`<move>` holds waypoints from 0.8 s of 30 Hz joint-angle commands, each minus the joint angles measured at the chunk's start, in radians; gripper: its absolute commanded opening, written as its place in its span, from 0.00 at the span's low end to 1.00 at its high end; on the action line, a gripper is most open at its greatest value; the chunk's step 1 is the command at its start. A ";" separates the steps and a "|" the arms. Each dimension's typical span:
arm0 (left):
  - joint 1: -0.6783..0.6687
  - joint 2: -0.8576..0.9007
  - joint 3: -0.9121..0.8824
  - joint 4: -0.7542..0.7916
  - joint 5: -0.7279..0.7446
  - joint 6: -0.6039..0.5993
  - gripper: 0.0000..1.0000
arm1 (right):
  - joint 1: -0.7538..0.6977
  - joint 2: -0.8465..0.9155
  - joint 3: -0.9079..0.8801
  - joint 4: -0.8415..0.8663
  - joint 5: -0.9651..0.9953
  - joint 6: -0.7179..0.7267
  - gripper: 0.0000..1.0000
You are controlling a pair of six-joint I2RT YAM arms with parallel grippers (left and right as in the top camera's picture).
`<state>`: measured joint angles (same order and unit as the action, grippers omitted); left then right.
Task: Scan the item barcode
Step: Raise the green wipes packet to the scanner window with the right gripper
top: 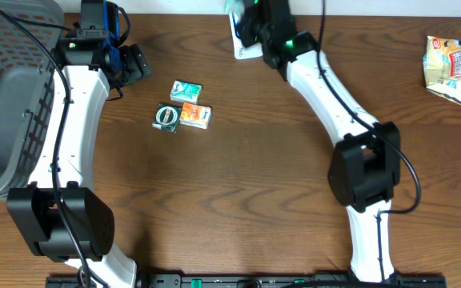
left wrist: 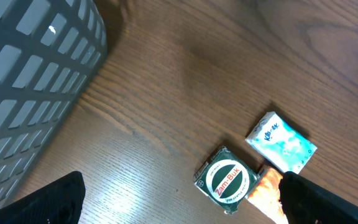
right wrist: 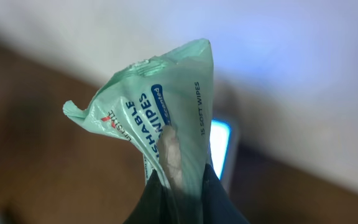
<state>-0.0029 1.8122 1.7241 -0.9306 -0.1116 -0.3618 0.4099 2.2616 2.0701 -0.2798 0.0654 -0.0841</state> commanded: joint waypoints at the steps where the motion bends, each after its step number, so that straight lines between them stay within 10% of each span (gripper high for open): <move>1: 0.000 0.006 0.006 0.000 -0.012 0.006 0.98 | -0.010 0.024 0.004 0.061 0.129 0.025 0.01; 24: 0.000 0.006 0.006 0.000 -0.012 0.006 0.98 | -0.014 0.208 0.004 0.264 0.076 0.252 0.01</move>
<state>-0.0029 1.8122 1.7241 -0.9306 -0.1116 -0.3614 0.3969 2.4699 2.0670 -0.0250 0.1459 0.1493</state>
